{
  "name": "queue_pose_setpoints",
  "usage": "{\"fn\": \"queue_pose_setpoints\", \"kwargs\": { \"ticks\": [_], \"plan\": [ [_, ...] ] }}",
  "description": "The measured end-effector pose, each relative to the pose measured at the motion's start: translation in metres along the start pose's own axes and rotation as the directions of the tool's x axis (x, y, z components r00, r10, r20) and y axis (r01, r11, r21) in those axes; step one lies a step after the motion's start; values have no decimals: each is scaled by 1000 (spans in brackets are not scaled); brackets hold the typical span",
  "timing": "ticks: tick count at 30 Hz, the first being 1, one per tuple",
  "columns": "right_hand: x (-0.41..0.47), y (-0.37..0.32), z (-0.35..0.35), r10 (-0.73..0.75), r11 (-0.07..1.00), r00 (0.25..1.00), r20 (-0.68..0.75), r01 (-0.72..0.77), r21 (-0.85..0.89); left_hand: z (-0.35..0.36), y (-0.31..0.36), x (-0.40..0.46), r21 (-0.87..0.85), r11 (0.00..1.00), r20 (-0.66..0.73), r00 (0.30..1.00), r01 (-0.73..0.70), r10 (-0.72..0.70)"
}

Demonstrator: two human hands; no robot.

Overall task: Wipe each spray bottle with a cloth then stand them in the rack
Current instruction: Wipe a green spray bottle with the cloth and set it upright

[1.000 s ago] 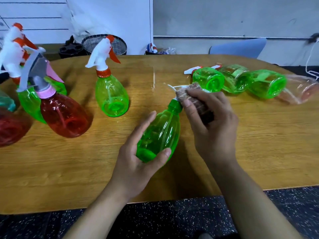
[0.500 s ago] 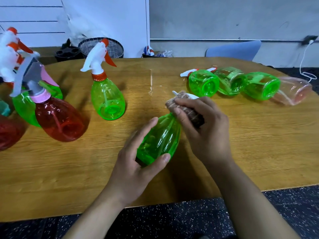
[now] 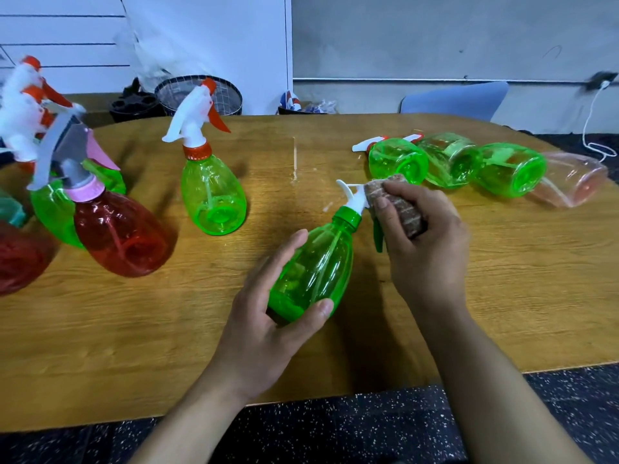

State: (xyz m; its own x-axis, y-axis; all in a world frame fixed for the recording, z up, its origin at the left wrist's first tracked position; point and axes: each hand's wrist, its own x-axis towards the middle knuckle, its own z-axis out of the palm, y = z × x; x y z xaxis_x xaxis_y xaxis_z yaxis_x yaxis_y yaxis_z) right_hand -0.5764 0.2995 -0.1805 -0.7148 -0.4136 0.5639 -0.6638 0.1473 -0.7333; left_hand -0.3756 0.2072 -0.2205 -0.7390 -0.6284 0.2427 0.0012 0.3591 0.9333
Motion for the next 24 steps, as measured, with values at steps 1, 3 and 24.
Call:
{"fn": "queue_pose_setpoints", "kwargs": {
  "ticks": [1, 3, 24],
  "plan": [
    [-1, -1, 0, -26, 1000, 999, 35, 26, -3, 0, 0, 0, -6, 1000, 1, 1000, 1, -1],
    [-5, -3, 2, -88, 996, 987, 133, 86, 22, 0, 0, 1, -19, 1000, 3, 1000, 2, -2],
    [-6, 0, 0, -84, 992, 976, 202, 62, 111, 0, -2, 0, -9, 1000, 1, 1000, 1, -1]
  ]
}}
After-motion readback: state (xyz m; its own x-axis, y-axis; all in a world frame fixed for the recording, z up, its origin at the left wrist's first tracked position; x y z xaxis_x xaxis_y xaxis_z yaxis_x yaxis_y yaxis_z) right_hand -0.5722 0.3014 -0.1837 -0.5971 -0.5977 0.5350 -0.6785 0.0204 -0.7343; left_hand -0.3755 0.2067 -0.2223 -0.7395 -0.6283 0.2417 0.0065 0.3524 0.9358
